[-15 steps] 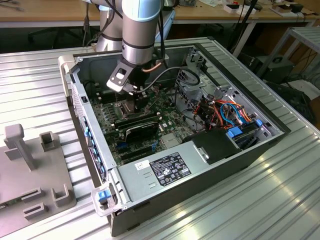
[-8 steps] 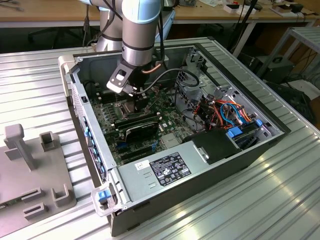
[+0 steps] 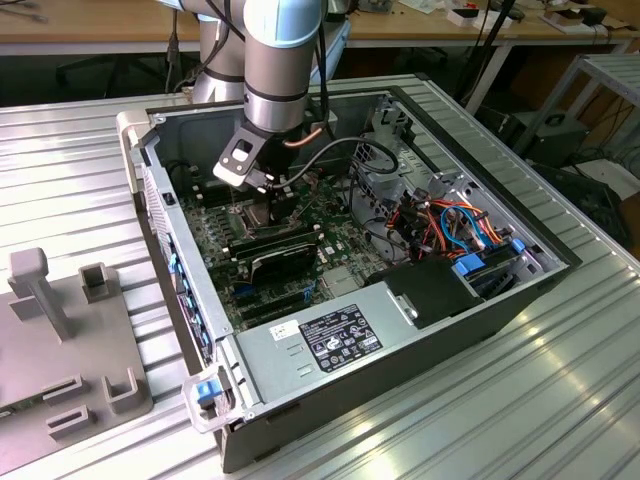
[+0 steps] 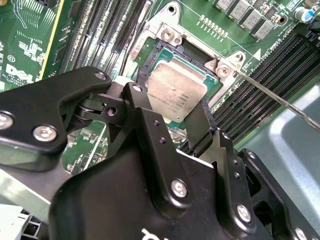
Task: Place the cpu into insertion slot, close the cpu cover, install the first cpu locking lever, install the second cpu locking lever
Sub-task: 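Place the cpu into insertion slot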
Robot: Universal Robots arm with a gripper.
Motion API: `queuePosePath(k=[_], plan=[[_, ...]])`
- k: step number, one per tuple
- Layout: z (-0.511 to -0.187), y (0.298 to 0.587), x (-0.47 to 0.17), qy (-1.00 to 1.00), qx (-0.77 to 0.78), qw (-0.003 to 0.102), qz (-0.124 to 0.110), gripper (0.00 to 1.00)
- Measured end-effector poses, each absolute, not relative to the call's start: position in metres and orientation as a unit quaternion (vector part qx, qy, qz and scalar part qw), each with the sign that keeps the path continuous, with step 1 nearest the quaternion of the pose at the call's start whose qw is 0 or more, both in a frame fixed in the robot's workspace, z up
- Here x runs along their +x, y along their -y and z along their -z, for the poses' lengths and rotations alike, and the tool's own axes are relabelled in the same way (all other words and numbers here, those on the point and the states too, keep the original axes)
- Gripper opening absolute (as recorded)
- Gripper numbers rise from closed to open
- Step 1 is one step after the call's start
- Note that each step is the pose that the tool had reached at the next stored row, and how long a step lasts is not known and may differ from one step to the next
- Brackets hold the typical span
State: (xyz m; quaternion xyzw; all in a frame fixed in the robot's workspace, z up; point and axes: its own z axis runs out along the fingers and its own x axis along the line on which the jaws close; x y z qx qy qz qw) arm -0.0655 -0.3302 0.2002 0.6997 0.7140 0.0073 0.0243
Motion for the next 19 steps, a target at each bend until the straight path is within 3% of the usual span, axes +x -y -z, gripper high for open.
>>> queuePosePath(k=[19], plan=[[-0.1982,0.3302,-0.0648,-0.713,0.7,0.024,-0.007,0.54]])
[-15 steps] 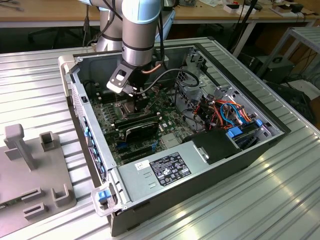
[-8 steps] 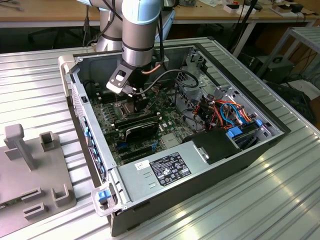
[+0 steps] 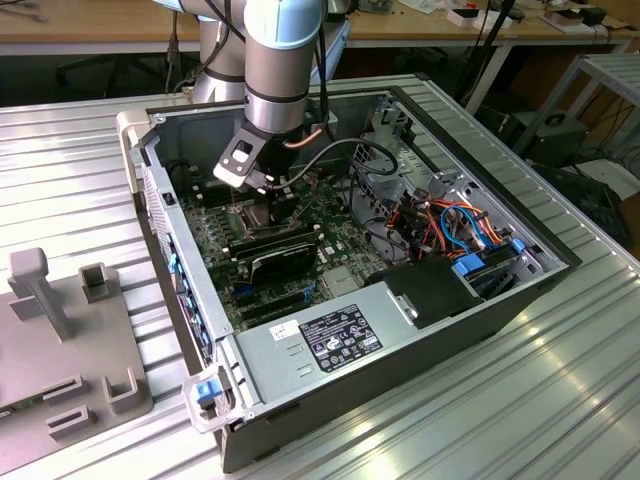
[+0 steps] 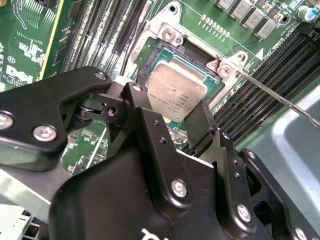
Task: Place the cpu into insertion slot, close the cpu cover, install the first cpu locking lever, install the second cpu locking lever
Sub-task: 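Place the cpu into insertion slot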
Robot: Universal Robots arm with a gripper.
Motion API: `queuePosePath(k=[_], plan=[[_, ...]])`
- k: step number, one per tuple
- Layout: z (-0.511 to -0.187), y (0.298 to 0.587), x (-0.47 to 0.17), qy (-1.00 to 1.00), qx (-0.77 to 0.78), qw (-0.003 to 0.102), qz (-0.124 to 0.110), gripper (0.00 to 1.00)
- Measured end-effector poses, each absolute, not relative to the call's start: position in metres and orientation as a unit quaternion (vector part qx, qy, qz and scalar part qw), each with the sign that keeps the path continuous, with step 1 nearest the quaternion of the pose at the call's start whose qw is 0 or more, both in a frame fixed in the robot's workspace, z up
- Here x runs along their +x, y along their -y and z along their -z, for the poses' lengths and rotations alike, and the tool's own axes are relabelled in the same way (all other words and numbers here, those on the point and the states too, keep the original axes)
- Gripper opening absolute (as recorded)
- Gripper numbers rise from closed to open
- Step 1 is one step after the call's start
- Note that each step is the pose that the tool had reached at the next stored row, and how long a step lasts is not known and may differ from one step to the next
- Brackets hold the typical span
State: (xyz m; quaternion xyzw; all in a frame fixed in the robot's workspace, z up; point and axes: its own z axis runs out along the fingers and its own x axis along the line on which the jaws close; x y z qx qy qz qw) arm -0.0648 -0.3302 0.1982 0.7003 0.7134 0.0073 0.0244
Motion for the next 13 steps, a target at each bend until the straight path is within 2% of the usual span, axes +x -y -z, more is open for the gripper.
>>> queuePosePath(k=[13], plan=[[-0.1979,0.3302,-0.0648,-0.716,0.698,0.024,-0.007,0.54]])
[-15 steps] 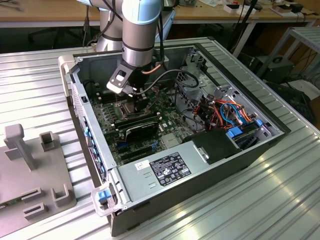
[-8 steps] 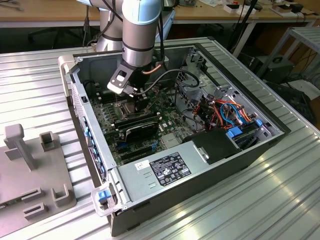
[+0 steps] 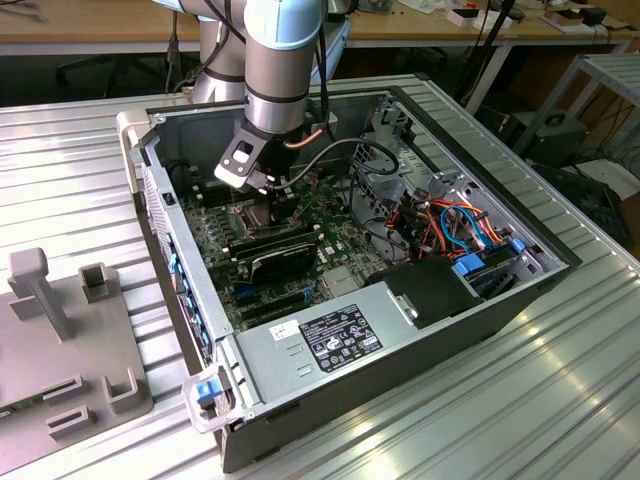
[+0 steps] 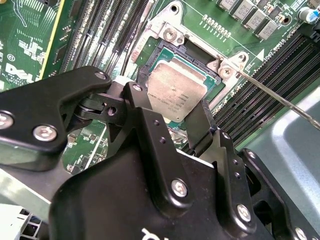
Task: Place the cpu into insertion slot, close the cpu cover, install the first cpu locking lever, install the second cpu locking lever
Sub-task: 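Place the cpu into insertion slot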
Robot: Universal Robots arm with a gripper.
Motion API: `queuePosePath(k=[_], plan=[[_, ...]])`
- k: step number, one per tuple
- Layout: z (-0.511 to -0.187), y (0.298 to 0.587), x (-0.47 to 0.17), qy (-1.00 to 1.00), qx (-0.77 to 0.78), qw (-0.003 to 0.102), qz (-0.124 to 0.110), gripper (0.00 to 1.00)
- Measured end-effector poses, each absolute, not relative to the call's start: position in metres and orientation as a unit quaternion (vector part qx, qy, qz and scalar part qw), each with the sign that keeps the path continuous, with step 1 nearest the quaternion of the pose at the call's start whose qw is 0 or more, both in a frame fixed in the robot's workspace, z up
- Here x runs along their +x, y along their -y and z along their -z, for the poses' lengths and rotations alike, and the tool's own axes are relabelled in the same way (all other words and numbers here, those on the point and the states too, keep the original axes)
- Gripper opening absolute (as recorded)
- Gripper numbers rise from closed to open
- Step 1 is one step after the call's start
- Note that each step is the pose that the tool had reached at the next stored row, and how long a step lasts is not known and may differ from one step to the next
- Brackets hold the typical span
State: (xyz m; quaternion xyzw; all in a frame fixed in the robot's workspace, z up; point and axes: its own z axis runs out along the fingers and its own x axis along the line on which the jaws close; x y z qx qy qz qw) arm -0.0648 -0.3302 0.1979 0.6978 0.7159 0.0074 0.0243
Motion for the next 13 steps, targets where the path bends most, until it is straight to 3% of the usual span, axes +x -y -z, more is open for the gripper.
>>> queuePosePath(k=[7,10,11,13], plan=[[-0.1977,0.3302,-0.0648,-0.716,0.698,0.024,-0.008,0.54],[-0.1974,0.3301,-0.0647,-0.716,0.698,0.024,-0.008,0.6],[-0.1977,0.3302,-0.0648,-0.716,0.698,0.024,-0.007,0.67],[-0.1977,0.3302,-0.0648,-0.716,0.698,0.024,-0.007,0.67]])
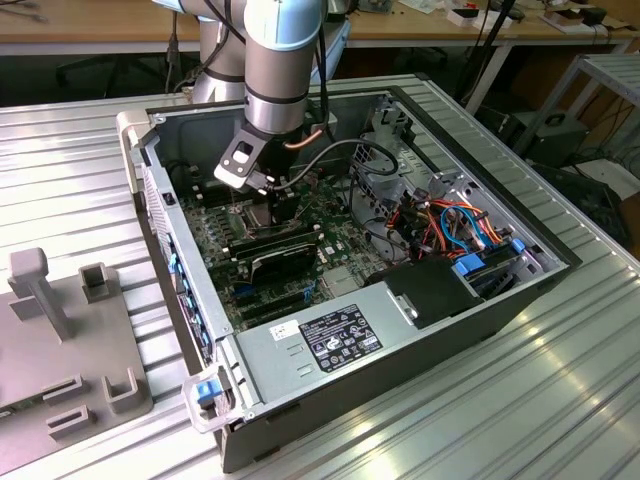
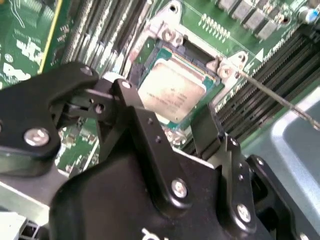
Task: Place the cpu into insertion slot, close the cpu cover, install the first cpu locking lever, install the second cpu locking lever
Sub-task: 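Place the cpu into insertion slot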
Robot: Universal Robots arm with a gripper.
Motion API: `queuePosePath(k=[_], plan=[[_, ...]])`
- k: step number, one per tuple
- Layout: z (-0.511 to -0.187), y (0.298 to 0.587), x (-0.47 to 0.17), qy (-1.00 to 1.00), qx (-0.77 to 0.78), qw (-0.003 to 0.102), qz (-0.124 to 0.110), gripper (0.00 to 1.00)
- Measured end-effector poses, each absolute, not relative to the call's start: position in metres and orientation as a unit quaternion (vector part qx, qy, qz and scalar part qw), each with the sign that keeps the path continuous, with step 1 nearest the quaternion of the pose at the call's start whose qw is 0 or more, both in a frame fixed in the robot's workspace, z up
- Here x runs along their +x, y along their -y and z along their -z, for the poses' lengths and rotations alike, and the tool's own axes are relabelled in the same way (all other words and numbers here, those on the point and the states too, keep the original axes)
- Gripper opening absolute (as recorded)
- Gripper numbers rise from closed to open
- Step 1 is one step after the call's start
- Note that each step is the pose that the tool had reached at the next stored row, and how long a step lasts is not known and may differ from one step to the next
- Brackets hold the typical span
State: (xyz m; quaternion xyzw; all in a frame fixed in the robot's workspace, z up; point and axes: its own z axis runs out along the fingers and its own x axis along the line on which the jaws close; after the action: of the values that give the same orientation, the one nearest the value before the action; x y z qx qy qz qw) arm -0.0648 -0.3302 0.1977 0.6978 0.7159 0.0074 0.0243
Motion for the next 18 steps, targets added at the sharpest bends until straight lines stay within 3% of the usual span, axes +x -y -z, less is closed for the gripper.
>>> queuePosePath(k=[13,18], plan=[[-0.213,0.33,-0.064,-0.716,0.698,0.023,-0.007,0.66],[-0.219,0.33,-0.062,-0.716,0.698,0.022,-0.005,0.35]])
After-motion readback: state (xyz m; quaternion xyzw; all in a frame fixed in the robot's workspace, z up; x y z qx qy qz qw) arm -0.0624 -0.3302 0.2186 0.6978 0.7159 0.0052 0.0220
